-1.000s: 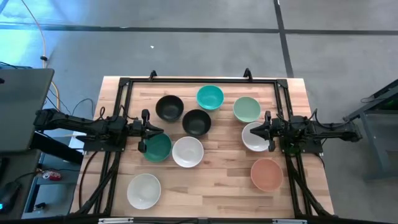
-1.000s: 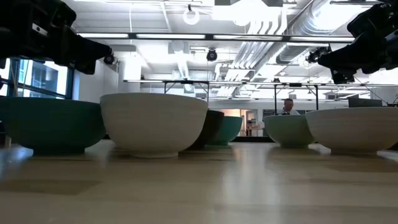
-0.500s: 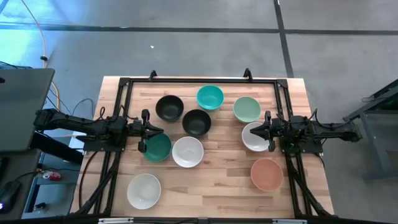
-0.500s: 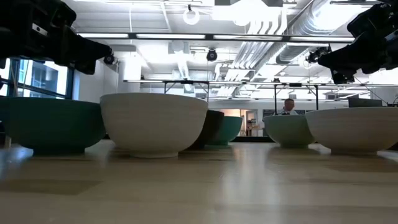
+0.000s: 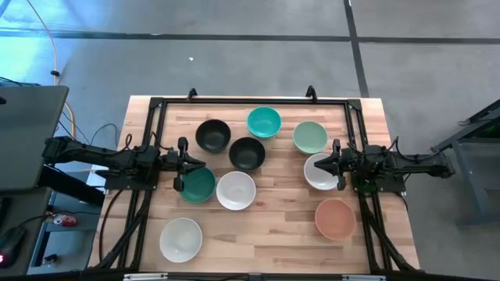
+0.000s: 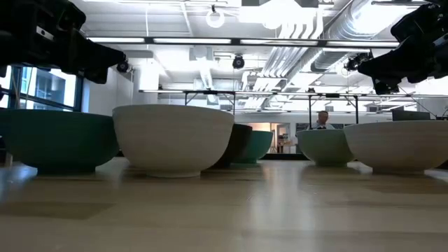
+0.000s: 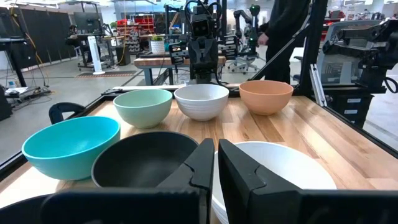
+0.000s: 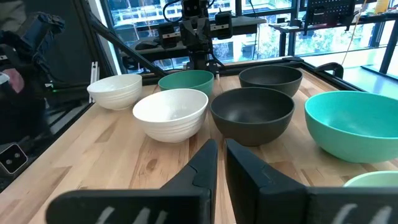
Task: Nest bowls inside each other
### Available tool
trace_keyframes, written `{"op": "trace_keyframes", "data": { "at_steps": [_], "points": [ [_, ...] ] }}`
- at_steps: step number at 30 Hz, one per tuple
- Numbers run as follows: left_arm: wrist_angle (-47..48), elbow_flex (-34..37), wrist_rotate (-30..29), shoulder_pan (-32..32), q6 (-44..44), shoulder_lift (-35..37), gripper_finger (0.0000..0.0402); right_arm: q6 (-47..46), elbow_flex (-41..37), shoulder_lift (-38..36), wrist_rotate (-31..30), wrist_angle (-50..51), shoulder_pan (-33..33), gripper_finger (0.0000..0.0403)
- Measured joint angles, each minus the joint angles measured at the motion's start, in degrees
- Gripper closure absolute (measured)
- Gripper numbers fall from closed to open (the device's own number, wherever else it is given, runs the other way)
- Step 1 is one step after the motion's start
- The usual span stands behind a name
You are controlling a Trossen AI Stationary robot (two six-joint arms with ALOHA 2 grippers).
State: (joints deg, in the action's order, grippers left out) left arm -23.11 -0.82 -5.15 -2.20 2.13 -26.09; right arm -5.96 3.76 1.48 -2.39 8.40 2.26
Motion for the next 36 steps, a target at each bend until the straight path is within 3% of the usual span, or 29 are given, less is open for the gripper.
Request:
{"op": "trace_keyframes", "data": {
  "at_steps": [22, 36],
  "points": [
    [-0.7, 0.0, 0.0, 0.0, -0.5, 0.0, 0.0387, 0.0, 0.0, 0.0, 0.0, 0.0, 0.0, 0.0380],
    [-0.7, 0.0, -0.3, 0.0, -8.7, 0.0, 0.0387, 0.0, 0.0, 0.0, 0.0, 0.0, 0.0, 0.0380]
  ]
}}
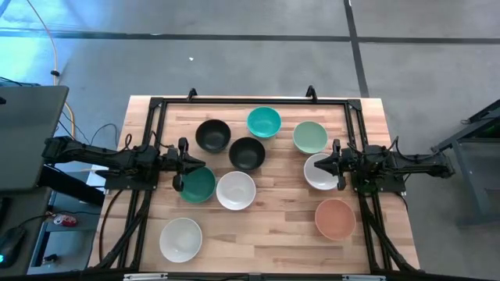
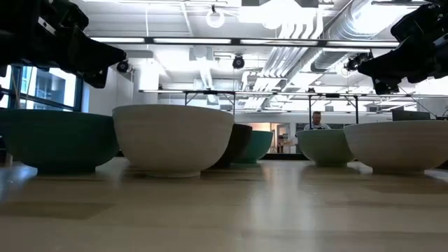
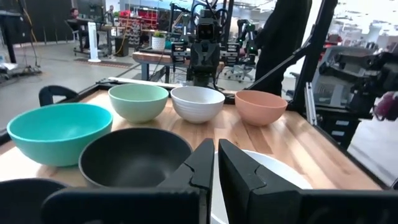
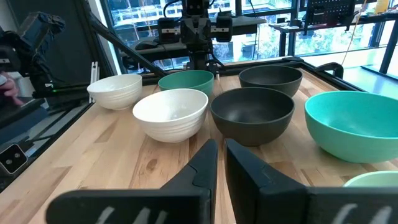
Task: Nest bowls inside each other
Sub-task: Stack the light green bowl on top of bottom right black bowl
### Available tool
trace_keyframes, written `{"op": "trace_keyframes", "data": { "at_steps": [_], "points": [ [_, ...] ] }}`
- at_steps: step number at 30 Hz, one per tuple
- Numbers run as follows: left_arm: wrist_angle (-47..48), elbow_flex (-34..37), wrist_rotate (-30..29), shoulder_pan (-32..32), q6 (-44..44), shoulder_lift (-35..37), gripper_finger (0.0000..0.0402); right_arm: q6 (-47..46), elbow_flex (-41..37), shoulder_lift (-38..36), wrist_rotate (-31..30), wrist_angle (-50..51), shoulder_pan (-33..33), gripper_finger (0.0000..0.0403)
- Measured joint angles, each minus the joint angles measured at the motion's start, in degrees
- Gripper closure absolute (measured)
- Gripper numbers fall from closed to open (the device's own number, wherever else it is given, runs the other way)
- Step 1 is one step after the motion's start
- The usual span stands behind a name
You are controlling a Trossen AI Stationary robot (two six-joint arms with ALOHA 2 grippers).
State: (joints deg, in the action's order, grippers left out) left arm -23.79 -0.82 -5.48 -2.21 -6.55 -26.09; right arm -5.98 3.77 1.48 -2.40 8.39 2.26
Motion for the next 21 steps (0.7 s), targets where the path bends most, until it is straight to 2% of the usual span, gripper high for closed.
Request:
{"op": "trace_keyframes", "data": {
  "at_steps": [7, 21],
  "points": [
    [0.0, 0.0, 0.0, 0.0, -5.2, 0.0, 0.0387, 0.0, 0.0, 0.0, 0.0, 0.0, 0.0, 0.0380],
    [0.0, 0.0, -0.7, 0.0, -5.3, 0.0, 0.0387, -1.5, 0.0, 0.0, -0.9, -3.5, 0.0, 0.0380]
  ]
}}
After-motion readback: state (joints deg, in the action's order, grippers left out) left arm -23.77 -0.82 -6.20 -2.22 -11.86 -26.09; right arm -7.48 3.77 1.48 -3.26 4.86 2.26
